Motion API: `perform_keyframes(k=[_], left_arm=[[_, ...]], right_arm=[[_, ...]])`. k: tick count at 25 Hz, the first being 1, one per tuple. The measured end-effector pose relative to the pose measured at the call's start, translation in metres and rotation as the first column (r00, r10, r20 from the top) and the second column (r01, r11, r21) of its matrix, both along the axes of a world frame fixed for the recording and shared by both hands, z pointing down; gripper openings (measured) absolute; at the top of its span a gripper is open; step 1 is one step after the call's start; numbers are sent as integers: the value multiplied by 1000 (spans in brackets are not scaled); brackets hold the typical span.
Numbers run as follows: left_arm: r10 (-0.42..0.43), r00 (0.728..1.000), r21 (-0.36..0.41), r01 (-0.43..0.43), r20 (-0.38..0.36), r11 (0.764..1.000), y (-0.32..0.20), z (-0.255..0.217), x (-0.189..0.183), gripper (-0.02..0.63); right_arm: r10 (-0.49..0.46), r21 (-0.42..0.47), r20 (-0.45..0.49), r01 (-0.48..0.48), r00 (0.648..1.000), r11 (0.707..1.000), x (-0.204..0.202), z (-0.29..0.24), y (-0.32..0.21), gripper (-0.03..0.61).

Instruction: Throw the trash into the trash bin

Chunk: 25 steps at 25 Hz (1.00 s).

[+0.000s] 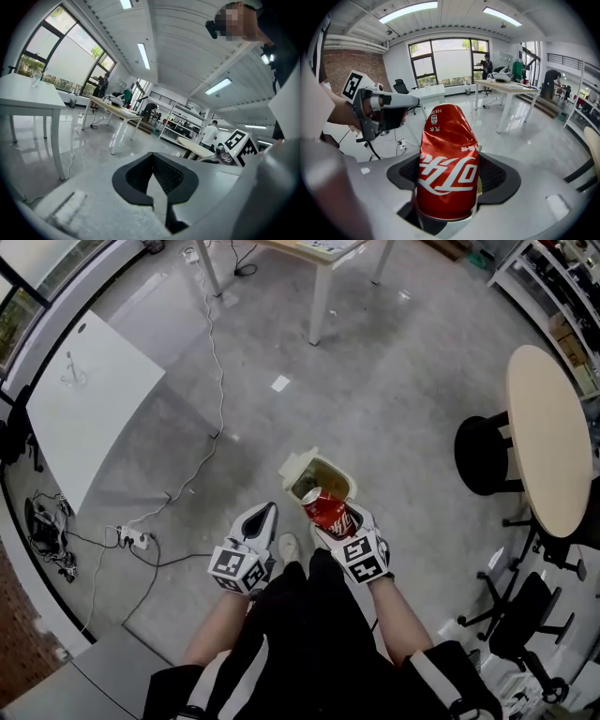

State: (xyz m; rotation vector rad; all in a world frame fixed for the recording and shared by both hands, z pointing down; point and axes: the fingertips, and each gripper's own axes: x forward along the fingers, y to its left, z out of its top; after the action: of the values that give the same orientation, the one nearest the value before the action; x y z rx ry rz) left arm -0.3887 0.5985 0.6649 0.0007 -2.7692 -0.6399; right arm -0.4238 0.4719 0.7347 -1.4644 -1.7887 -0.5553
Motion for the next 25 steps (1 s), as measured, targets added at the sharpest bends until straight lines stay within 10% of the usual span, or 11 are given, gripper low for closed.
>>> perform_keyframes(k=[25], left_arm=[[-17,990,35,22,-141,999,-43,71,-4,2]], right_arm=[[-95,258,-122,124,988,958,-20,184,-13,351]])
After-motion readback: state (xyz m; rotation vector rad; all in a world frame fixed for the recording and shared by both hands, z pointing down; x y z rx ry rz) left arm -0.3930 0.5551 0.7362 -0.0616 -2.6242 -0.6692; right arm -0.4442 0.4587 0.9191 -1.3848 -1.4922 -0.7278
